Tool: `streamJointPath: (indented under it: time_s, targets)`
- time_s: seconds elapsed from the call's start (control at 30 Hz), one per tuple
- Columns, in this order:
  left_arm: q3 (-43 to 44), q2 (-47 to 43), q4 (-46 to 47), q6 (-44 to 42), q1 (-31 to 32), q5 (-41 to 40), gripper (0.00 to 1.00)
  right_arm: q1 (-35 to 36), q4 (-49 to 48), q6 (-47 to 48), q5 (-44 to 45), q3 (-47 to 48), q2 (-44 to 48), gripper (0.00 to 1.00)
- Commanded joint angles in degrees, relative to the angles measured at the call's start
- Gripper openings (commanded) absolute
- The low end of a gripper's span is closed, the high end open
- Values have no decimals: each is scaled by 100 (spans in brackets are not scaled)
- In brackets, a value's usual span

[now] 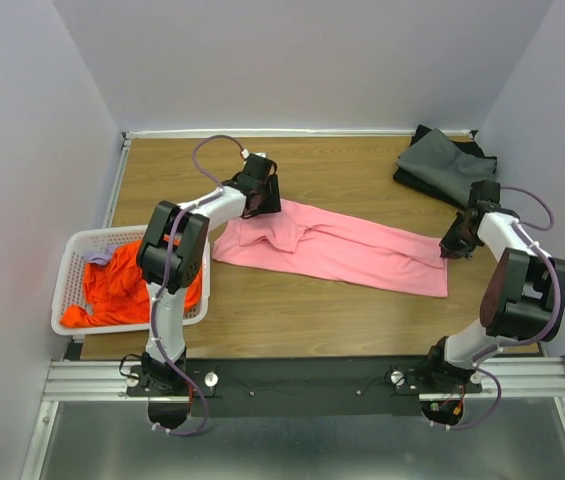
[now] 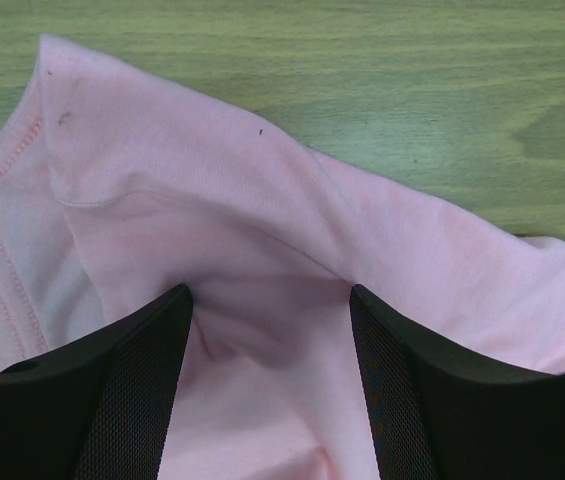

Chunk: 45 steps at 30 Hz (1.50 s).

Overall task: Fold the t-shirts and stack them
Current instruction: Fold the tshirt

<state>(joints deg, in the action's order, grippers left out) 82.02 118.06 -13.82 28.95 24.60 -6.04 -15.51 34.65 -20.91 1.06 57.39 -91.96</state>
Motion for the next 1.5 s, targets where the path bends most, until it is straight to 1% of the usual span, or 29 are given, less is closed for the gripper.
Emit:
streamJointPath:
  time_s: [0.0, 0.13, 0.3, 0.53, 0.8, 1.1, 1.17, 1.2, 1.23, 1.27, 1.3, 1.4, 1.47]
  targets:
    - [51, 323, -270, -82, -25, 139, 73, -40, 322, 8, -71, -271, 495, 2]
    - [121, 393, -287, -161, -52, 147, 73, -40, 472, -89, -352, -439, 723, 2]
    - [341, 542, -384, -337, -122, 165, 73, -40, 648, -159, -291, -535, 899, 2]
    - [938, 903, -665, -583, -254, 174, 73, -40, 885, -265, -247, -711, 1128, 2]
    - [1342, 1149, -815, -671, -377, 279, 73, -40, 1061, -282, -133, -878, 1049, 2]
    - [1475, 1219, -824, -750, -377, 446, 73, -40, 1131, -239, -185, -861, 917, 4]
    - [1492, 1202, -824, -759, -377, 455, 73, -40, 1140, -212, -203, -852, 908, 8]
    - [1484, 1202, -824, -759, -377, 464, 73, -40, 1157, -203, -229, -834, 908, 15]
    - [1501, 1184, -824, -759, -377, 464, 73, -31, 1184, -186, -246, -799, 943, 20]
    - [1519, 1176, -815, -759, -377, 472, 73, -31, 1219, -134, -264, -764, 961, 31]
    - [1519, 1158, -824, -759, -377, 481, 73, -31, 1254, -124, -299, -686, 987, 35]
    - [1589, 1079, -832, -777, -377, 499, 73, -31, 1438, -28, -370, -553, 1136, 48]
    - [1615, 1044, -832, -777, -368, 490, 73, -31, 1509, -1, -413, -474, 1233, 51]
